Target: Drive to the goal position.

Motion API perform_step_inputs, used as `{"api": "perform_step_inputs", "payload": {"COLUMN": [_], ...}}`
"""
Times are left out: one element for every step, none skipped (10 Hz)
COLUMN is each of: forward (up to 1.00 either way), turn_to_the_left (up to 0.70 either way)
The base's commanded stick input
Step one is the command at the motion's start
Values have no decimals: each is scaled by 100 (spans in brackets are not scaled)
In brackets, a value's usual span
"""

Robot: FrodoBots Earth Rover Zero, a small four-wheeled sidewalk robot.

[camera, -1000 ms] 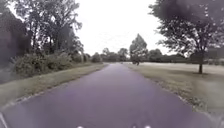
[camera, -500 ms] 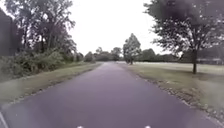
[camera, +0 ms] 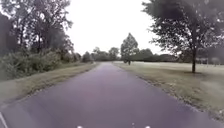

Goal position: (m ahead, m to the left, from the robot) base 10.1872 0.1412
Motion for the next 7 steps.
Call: {"api": "perform_step_inputs", "payload": {"forward": [70, 70, 70, 70, 70, 70, 70], "turn_to_the_left": [0, 0, 0, 0, 0, 0, 0]}}
